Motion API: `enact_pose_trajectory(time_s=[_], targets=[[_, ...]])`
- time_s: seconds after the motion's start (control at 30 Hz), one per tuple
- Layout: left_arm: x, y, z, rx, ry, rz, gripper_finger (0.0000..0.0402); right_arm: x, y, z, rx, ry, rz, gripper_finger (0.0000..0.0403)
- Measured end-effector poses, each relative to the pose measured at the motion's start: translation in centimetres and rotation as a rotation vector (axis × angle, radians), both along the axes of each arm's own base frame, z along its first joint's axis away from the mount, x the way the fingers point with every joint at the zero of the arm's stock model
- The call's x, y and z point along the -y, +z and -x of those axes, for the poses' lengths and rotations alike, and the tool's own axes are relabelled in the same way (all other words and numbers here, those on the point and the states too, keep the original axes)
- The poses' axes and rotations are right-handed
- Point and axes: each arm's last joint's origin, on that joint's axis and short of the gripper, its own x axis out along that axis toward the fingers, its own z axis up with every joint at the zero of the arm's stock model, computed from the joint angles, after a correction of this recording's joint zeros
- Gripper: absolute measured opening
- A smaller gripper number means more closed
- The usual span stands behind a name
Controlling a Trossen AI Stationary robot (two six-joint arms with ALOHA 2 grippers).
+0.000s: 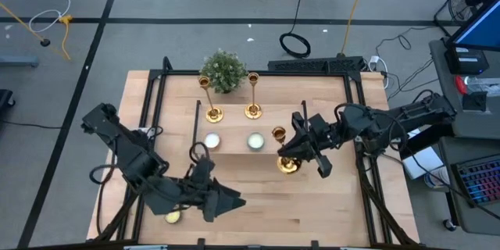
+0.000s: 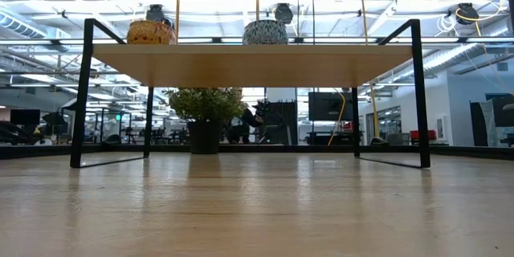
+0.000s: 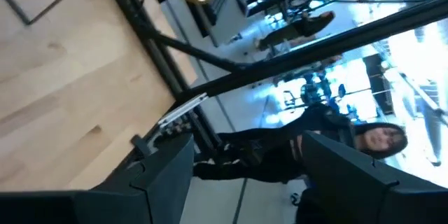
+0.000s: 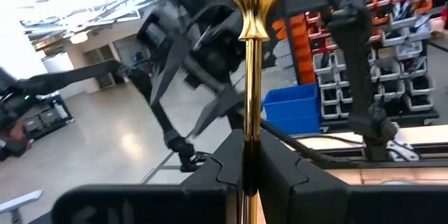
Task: Stock candles and holders on shelf
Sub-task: Align the gold candle holder with the other gold candle holders on the shelf
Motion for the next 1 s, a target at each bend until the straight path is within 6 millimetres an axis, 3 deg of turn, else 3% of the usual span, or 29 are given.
enact_pose_trajectory(time_s=[0.23,0.63,1.0], targets=[[0.3,-1.2,-0.2,-0.036,0.096,-0.075,0.0269,1.9,-0.1,-0.6,0.003,-0.017,0.012,0.0017],[-2.3,-2.2,-1.4,-0.143,0.163,-0.201,0.0269,5.5,-0.6,-2.7,0.031,-0.042,-0.028,0.0017],[-3.1,-2.1,-0.9,-0.173,0.159,-0.335,0.0268,5.9,-1.3,-5.0,0.108,-0.081,-0.089,0.0017]])
